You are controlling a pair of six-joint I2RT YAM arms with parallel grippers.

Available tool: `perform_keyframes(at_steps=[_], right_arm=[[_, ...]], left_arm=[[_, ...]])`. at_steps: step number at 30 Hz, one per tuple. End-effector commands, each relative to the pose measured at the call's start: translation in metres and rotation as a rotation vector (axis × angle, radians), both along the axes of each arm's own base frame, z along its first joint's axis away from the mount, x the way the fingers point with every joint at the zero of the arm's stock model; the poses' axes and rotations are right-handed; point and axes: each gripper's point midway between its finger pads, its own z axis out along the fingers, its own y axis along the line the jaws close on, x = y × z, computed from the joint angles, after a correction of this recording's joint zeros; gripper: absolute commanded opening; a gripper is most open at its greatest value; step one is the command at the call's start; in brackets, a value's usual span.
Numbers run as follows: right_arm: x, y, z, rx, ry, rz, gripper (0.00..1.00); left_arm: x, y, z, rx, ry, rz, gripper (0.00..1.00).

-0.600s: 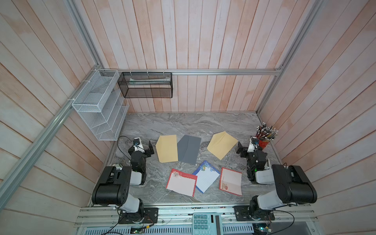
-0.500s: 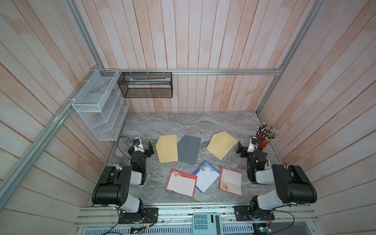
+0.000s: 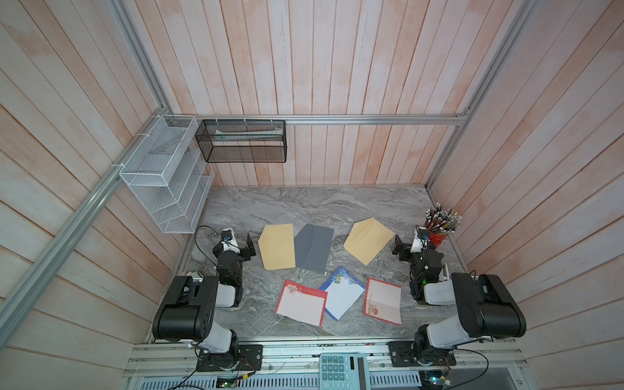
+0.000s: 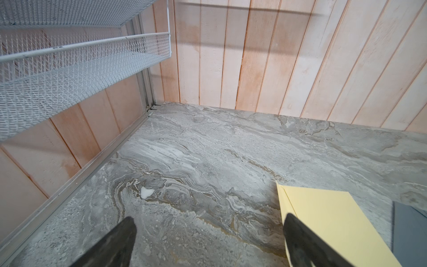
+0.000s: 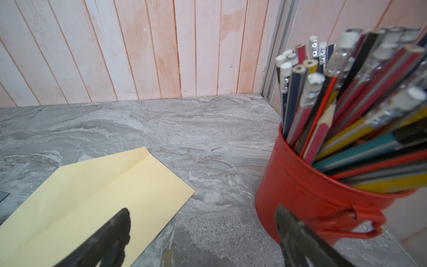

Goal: Fold the letter paper in half and place it into the envelope
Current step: Pick up the letter paper from the center of the board.

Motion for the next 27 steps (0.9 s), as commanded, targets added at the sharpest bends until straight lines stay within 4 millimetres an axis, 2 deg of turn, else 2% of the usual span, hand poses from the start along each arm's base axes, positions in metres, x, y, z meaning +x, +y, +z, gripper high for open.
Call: perform_keyframes(at_steps=[1,20,22,24,26,27], right_arm=[[0.005,0.000,0.008,-0.008,-0.027,0.004,0.99],[0.006,-0.003,0.007,-0.004,-0.024,-0.007,0.99],[0.006,-0.010,0.019,0.009,-0.068,-0.054,0.99],[0.015,-0.020,0.029,0.019,-0.011,-0.121,0.99],[0.031,-0.022,0.054,0.045,0.070,-0.145,0.99],[0.034,-0.018,0.069,0.044,0.072,-0.152,0.99]], left_arm=[[0.006,0.002,0.010,0.014,-0.031,0.006,1.00],[0.007,0.003,0.009,0.008,-0.028,0.002,1.00],[0.002,0.007,0.015,0.011,-0.057,0.030,1.00],[-0.002,0.004,0.025,0.021,-0.070,0.029,0.99],[-0.003,0.003,0.051,0.075,-0.062,0.118,1.00],[-0.002,0.003,0.057,0.064,-0.023,0.129,1.00]])
